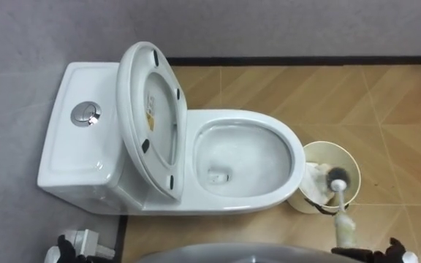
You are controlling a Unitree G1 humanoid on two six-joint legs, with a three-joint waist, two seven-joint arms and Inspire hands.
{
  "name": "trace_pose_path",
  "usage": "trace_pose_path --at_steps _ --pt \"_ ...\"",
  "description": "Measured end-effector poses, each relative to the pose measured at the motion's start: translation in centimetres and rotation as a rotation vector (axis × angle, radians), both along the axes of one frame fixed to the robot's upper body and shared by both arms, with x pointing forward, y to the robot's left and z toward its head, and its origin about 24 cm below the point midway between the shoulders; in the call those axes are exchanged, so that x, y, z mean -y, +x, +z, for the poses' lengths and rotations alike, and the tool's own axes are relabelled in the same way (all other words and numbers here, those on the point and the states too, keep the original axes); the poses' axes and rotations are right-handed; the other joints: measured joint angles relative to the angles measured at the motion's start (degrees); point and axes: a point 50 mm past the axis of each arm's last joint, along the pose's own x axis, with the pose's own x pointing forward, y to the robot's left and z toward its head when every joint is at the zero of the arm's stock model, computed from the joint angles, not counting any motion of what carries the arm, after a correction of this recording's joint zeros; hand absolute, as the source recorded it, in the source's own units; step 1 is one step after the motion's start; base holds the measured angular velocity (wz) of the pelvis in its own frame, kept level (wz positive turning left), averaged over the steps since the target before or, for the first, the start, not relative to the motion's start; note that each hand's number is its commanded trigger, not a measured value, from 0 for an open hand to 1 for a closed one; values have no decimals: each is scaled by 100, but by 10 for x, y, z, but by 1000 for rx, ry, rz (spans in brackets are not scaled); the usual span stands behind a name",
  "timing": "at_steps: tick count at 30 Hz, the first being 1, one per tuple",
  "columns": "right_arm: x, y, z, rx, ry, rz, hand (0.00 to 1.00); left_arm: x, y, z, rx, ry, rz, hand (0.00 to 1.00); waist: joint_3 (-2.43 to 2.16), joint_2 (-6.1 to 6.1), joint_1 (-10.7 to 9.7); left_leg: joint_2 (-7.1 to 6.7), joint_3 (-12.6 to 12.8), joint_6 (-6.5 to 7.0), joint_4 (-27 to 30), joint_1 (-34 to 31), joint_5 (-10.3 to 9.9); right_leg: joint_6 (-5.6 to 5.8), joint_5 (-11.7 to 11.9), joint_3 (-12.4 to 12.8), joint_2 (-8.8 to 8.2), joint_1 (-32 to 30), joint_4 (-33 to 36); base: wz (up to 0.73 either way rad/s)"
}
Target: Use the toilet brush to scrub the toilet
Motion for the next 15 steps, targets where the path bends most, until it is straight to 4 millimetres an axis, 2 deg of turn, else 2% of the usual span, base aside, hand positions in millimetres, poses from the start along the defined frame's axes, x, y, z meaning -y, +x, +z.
trace_pose_path --at_steps 3,9,15 --pt "0 1 0 2 0 1 0 0 2 0 3 0 -1 0 7 -27 1 0 0 -1 0 -5 -1 0 0 -2 0 1 -8 0" --pt "0 1 0 3 -1 2 0 0 5 0 14 4 -3 0 25 9 7 -1 -19 -6 0 -25 -4 0 0 -11 3 -5 -17 0" --pt "0 0 0 -2 0 1 0 0 6 1 19 9 -3 0 5 38 3 -2 -36 -6 0 -51 -4 0 0 -23 7 -16 -17 1"
